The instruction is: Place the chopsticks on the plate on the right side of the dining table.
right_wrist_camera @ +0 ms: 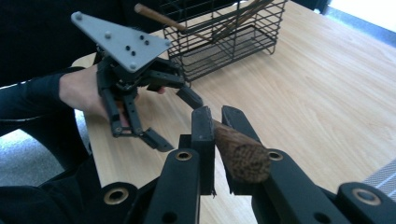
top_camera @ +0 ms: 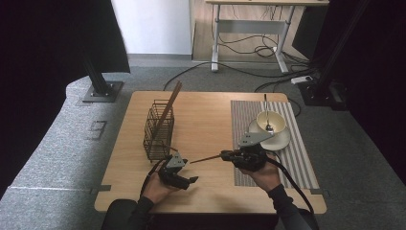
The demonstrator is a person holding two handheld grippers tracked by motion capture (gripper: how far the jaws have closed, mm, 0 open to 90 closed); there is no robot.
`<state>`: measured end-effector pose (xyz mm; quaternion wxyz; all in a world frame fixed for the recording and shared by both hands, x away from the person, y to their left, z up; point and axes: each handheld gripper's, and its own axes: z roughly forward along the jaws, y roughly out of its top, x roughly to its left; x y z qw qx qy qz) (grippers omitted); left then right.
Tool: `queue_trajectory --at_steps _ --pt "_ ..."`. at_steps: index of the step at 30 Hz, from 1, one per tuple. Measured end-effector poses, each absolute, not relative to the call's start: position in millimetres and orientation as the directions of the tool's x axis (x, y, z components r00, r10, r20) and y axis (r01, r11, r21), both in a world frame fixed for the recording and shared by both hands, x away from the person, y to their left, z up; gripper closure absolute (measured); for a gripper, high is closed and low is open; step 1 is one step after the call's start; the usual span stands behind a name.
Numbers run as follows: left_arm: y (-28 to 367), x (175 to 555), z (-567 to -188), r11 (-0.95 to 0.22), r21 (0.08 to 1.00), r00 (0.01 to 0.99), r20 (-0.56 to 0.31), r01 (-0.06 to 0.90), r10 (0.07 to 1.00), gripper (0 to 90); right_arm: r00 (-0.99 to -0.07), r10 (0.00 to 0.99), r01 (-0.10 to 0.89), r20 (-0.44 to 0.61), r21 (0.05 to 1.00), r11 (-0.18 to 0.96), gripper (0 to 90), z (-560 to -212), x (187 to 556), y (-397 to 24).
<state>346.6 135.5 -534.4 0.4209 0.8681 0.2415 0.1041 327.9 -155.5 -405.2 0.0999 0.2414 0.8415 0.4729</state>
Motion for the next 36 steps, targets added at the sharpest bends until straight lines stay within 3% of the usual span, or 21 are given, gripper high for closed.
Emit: queue_trajectory --at_steps 14,23,36 --pt "133.2 346.6 -530.2 -0.513 0.811 0.890 -0.021 0.281 0.455 45.8 -0.882 0.461 0.322 0.092 0.834 0.448 83.0 -422.2 318.2 -144.5" --pt "133.2 344.4 -528.2 -0.527 0.815 0.906 0.006 0.240 0.422 72.3 -0.885 0.454 0.331 0.107 0.830 0.449 82.9 -424.4 318.2 -142.2" --pt "126.6 338.5 -527.8 -0.589 0.793 0.929 0.086 0.155 0.360 82.1 -0.846 0.511 0.397 0.154 0.821 0.410 74.4 -425.4 340.0 -149.0"
